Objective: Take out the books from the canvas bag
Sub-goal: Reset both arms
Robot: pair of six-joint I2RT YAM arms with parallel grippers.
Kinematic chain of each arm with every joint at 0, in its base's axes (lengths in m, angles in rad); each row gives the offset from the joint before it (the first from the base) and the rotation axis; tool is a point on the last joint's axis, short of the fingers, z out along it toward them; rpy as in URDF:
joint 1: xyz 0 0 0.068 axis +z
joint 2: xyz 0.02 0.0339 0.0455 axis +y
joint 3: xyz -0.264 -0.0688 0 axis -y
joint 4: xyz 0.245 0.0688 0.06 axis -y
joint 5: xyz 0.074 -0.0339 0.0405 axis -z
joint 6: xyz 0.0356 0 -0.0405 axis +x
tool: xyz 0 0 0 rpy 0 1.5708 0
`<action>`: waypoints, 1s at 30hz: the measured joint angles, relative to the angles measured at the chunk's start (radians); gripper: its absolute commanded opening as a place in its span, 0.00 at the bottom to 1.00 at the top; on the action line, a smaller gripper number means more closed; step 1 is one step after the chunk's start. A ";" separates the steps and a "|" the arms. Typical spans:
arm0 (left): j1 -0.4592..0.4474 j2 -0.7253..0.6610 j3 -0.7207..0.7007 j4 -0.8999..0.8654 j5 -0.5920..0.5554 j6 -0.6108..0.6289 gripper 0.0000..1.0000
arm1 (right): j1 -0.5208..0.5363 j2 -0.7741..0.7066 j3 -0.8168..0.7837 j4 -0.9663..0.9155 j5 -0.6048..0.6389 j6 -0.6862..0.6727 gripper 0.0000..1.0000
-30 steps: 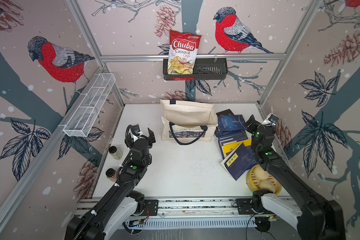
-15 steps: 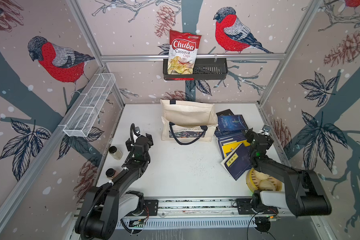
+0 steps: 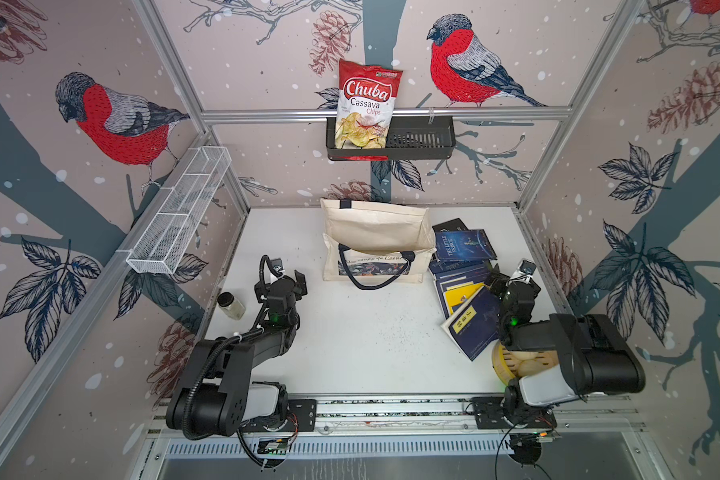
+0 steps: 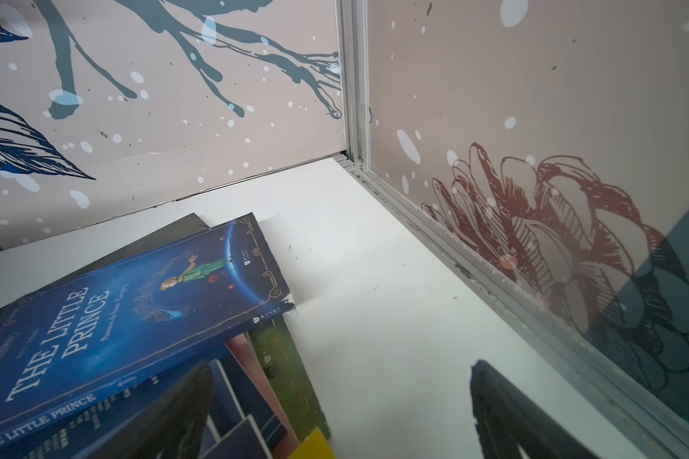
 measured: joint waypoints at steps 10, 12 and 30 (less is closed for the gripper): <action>0.057 0.172 -0.019 0.240 0.150 0.028 0.99 | 0.001 -0.004 0.000 0.021 -0.055 -0.005 1.00; 0.060 0.172 -0.012 0.255 0.160 0.026 0.99 | 0.008 -0.004 0.000 0.025 -0.055 -0.018 0.99; 0.063 0.169 -0.011 0.261 0.202 0.021 0.99 | 0.009 -0.004 0.000 0.033 -0.054 -0.021 0.99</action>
